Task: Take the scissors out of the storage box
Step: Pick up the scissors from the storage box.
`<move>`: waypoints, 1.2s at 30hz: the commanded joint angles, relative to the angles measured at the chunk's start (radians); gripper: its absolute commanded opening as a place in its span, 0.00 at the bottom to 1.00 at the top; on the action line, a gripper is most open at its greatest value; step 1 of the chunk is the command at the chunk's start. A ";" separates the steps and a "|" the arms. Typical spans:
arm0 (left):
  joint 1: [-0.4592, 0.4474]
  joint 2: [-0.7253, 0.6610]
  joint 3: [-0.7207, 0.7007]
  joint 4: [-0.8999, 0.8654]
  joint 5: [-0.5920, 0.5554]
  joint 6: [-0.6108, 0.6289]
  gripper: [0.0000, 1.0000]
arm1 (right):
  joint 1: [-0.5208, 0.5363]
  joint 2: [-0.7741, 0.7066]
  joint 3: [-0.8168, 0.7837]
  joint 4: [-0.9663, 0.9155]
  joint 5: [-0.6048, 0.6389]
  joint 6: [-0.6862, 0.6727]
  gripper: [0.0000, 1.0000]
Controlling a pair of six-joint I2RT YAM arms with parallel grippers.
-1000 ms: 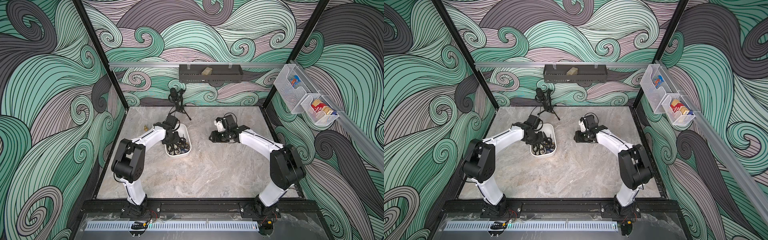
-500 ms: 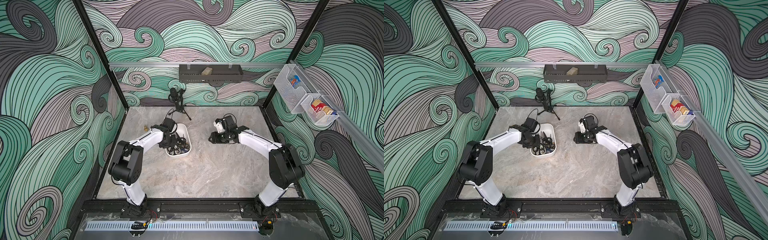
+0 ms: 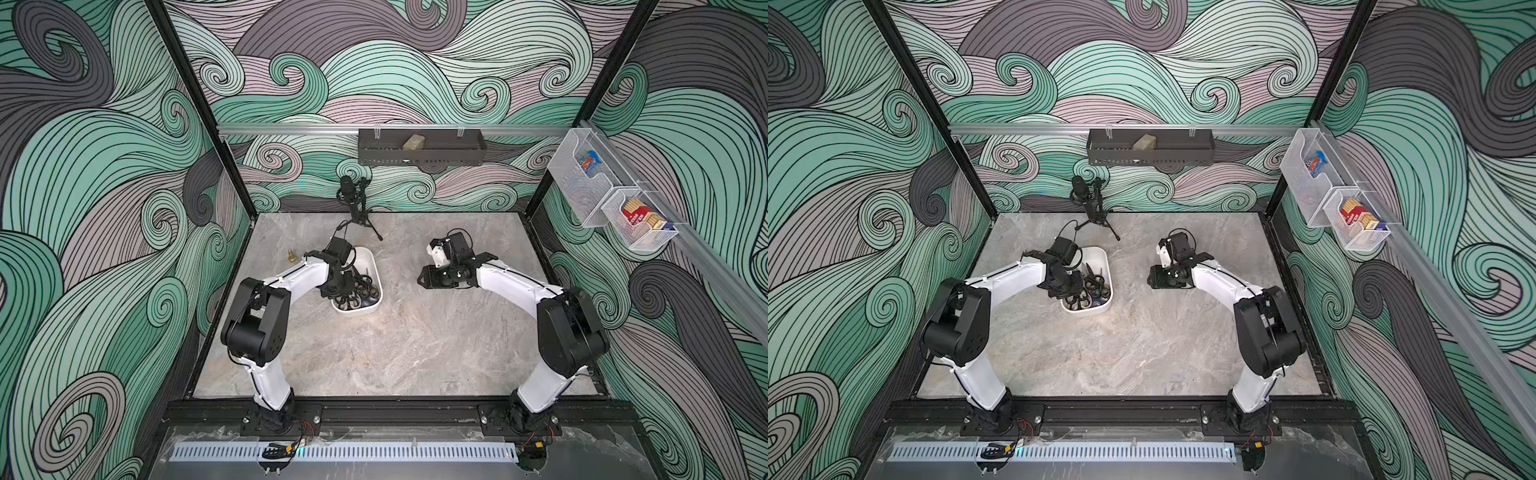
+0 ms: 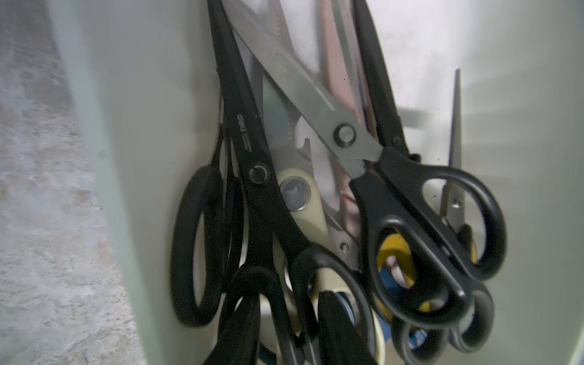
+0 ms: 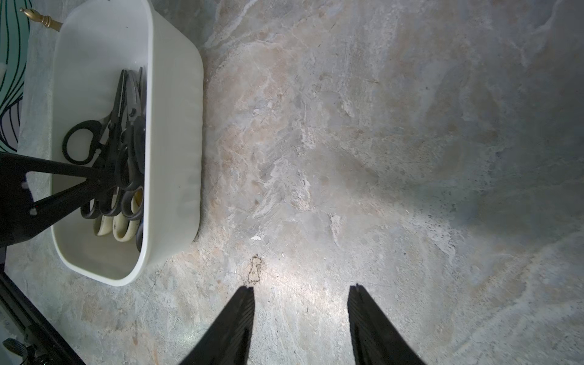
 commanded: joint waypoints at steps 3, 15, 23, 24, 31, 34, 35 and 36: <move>-0.014 0.045 -0.009 -0.010 -0.017 -0.015 0.34 | -0.005 0.020 -0.013 0.002 -0.013 -0.031 0.52; -0.017 0.051 -0.018 -0.007 -0.036 -0.016 0.21 | -0.005 0.050 -0.005 0.002 -0.017 -0.054 0.53; -0.016 0.025 -0.029 -0.011 -0.038 -0.016 0.00 | -0.005 0.049 0.001 0.002 -0.034 -0.065 0.53; -0.016 0.020 -0.028 -0.012 -0.038 -0.015 0.00 | -0.005 0.047 0.004 0.003 -0.039 -0.064 0.53; -0.014 -0.010 -0.011 -0.025 -0.026 -0.010 0.00 | -0.005 0.038 0.027 0.002 -0.075 -0.063 0.52; -0.011 -0.030 0.014 -0.047 -0.020 -0.002 0.00 | -0.002 0.017 0.038 0.004 -0.127 -0.067 0.52; -0.010 -0.039 0.021 -0.051 -0.018 0.001 0.00 | 0.002 0.010 0.041 0.007 -0.145 -0.071 0.52; -0.009 -0.049 0.029 -0.059 -0.016 0.005 0.00 | 0.007 0.001 0.046 0.013 -0.167 -0.082 0.52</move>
